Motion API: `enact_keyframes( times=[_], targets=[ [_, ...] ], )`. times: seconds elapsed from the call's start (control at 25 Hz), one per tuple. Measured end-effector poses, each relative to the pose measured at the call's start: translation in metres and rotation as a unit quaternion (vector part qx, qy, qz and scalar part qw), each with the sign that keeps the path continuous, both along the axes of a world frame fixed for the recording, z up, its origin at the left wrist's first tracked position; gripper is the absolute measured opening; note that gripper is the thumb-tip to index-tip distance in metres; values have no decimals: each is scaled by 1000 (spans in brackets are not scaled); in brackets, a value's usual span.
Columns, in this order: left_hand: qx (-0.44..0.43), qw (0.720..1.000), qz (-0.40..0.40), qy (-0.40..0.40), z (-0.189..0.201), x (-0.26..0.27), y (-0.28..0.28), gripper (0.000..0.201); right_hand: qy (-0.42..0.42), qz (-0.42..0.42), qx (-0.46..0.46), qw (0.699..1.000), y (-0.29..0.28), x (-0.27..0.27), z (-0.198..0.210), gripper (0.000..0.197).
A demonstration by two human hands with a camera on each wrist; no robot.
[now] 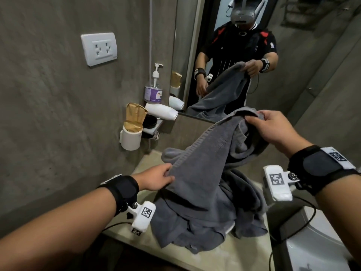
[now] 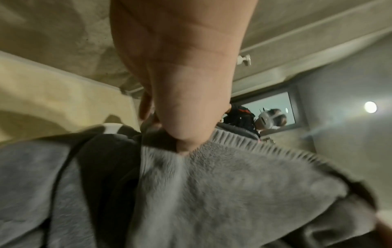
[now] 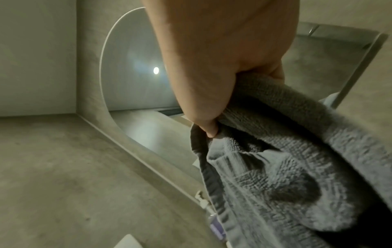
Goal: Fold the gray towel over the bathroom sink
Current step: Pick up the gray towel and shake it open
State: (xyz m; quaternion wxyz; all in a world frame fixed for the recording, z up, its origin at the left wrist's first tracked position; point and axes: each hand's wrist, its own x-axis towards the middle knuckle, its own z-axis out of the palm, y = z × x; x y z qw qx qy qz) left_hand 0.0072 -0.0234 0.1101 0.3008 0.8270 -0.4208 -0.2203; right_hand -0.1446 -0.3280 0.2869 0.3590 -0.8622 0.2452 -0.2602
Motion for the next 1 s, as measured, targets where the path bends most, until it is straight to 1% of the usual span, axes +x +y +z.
enact_keyframes(
  times=[0.04, 0.12, 0.24, 0.28, 0.32, 0.36, 0.44, 0.52, 0.6, 0.64, 0.68, 0.72, 0.8, 0.84, 0.88, 0.92, 0.96, 1.0],
  targets=[
    [-20, 999, 26, -4, 3, 4, -2, 12, 5, -10, -5, 1000, -5, -5, -9, 27],
    [-80, 994, 73, 23, 22, 12, -9, 2, 4, -19, -5, 1000, -7, -12, -30, 29],
    [-148, 977, 90, 124, 60, 20, -20, 14, -1, -15, 73, 997, -3, -15, -53, 31],
    [-159, 971, 91, 154, 71, 20, -22, 20, -8, -6, 86, 996, -2, -15, -57, 32],
    [-170, 965, 94, 177, 79, 21, -23, 26, -11, -4, 78, 997, -2, -14, -59, 28],
    [-183, 959, 101, 192, 86, 21, -24, 29, -16, -3, 64, 998, -4, -14, -58, 21],
    [-231, 942, 138, 202, 101, 23, -26, 24, -45, 16, 54, 997, -11, -14, -47, 13],
    [-307, 912, 188, 196, 128, 32, -32, 18, -89, 27, 29, 995, -20, -17, -22, 11],
    [-374, 888, 215, 158, 173, 48, -37, 19, -137, 15, -35, 990, -31, -23, 21, 14],
    [-397, 882, 220, 124, 203, 58, -40, 20, -155, 7, -70, 985, -36, -27, 50, 20],
    [-409, 881, 221, 83, 235, 68, -41, 20, -168, 5, -95, 981, -40, -30, 79, 26],
    [-408, 884, 227, 27, 264, 79, -41, 18, -173, 3, -98, 980, -44, -29, 104, 25],
    [-364, 889, 245, -132, 325, 99, -36, 12, -187, 0, -57, 981, -58, -28, 152, 13],
    [-338, 881, 257, -209, 356, 108, -34, 14, -212, -7, -4, 977, -64, -29, 175, 14],
    [-319, 866, 274, -269, 386, 117, -31, 18, -244, 0, 63, 968, -68, -31, 199, 16],
    [-310, 851, 292, -306, 409, 123, -27, 23, -278, 4, 113, 954, -71, -32, 217, 17],
    [-305, 838, 311, -328, 435, 127, -25, 25, -312, 5, 134, 941, -74, -37, 241, 18],
    [-307, 836, 321, -324, 454, 132, -23, 26, -330, 1, 131, 935, -77, -41, 258, 19]
  ],
)
